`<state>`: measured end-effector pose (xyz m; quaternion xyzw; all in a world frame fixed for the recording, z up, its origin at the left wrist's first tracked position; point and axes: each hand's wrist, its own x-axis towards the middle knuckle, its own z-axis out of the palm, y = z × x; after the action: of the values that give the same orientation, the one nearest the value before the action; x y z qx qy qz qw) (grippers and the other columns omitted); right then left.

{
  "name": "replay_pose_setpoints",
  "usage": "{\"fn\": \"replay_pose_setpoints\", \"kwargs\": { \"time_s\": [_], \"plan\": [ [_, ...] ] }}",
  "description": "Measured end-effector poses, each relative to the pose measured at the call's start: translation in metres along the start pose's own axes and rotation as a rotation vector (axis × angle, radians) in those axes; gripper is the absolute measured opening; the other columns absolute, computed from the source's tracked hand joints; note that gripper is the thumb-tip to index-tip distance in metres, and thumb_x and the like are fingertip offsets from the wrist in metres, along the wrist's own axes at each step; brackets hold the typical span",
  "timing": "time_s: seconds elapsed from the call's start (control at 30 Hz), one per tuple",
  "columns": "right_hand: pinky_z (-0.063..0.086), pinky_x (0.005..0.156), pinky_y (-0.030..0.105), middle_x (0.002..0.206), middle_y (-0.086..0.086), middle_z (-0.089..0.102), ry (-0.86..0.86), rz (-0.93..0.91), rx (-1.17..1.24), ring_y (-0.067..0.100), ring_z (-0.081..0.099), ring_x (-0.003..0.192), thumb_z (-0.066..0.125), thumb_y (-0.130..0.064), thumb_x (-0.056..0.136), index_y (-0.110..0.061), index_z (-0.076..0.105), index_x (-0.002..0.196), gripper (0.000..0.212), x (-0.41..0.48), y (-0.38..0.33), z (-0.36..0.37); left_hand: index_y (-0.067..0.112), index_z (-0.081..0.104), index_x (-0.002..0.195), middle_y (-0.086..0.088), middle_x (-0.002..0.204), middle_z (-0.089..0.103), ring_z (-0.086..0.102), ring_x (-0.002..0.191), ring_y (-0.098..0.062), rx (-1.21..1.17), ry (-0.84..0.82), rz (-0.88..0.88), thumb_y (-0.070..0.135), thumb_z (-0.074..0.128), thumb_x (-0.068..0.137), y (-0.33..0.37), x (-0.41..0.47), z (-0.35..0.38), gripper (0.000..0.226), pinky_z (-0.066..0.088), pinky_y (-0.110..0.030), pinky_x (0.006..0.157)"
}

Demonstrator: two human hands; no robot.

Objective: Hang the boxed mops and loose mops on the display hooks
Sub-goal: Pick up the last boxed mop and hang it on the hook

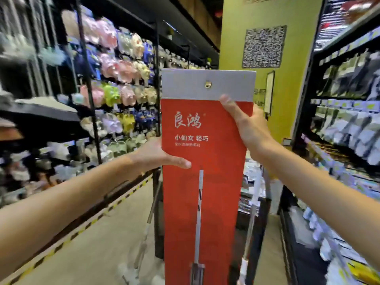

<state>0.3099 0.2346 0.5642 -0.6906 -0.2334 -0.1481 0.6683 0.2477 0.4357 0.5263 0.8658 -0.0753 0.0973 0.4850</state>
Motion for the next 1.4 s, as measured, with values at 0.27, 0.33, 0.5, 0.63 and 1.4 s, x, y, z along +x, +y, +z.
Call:
{"fn": "replay_pose_setpoints", "kwargs": {
  "time_s": [0.27,0.33,0.5,0.63,1.4],
  "plan": [
    [0.054,0.090,0.046,0.116,-0.002,0.069,-0.390,-0.071,0.272,0.021,0.067,0.103,0.071,-0.079,0.047,-0.031,0.056,0.125,0.093,-0.092,-0.074,0.142,0.024,0.062,0.118,0.002,0.113,0.069,0.065,0.105,-0.015,0.198,0.390,-0.290,0.047,0.087,0.050,-0.001,-0.205,-0.106,0.076,0.051,-0.040,0.096],
    [0.050,0.095,0.049,0.120,-0.003,0.067,-0.464,-0.066,0.321,0.023,0.063,0.111,0.070,-0.085,0.042,-0.035,0.058,0.123,0.096,-0.121,-0.095,0.177,0.024,0.063,0.117,0.003,0.112,0.070,0.066,0.104,-0.014,0.217,0.470,-0.338,0.048,0.085,0.045,0.007,-0.261,-0.125,0.079,0.051,-0.040,0.095],
    [0.052,0.093,0.047,0.112,-0.005,0.070,-0.631,-0.049,0.459,0.019,0.066,0.105,0.072,-0.082,0.040,-0.036,0.062,0.105,0.079,-0.199,-0.150,0.253,0.037,0.070,0.102,0.015,0.102,0.073,0.067,0.098,-0.005,0.228,0.619,-0.436,0.044,0.090,0.042,0.034,-0.390,-0.155,0.064,0.051,-0.032,0.093],
    [0.054,0.092,0.046,0.110,-0.002,0.070,-0.771,0.003,0.584,0.020,0.068,0.101,0.075,-0.073,0.050,-0.031,0.063,0.106,0.071,-0.260,-0.188,0.309,0.042,0.070,0.091,0.019,0.099,0.072,0.065,0.099,-0.004,0.366,0.801,-0.514,0.064,0.077,0.038,0.045,-0.479,-0.176,0.058,0.049,-0.032,0.095],
    [0.058,0.082,0.044,0.104,0.000,0.070,-1.353,-0.092,0.809,0.019,0.071,0.088,0.069,-0.071,0.062,-0.021,0.058,0.118,0.076,-0.474,-0.374,0.707,0.038,0.063,0.104,0.010,0.110,0.071,0.066,0.104,-0.011,0.460,1.325,-0.753,0.055,0.086,0.044,0.002,-0.796,-0.408,0.067,0.048,-0.041,0.099]
  ]
}}
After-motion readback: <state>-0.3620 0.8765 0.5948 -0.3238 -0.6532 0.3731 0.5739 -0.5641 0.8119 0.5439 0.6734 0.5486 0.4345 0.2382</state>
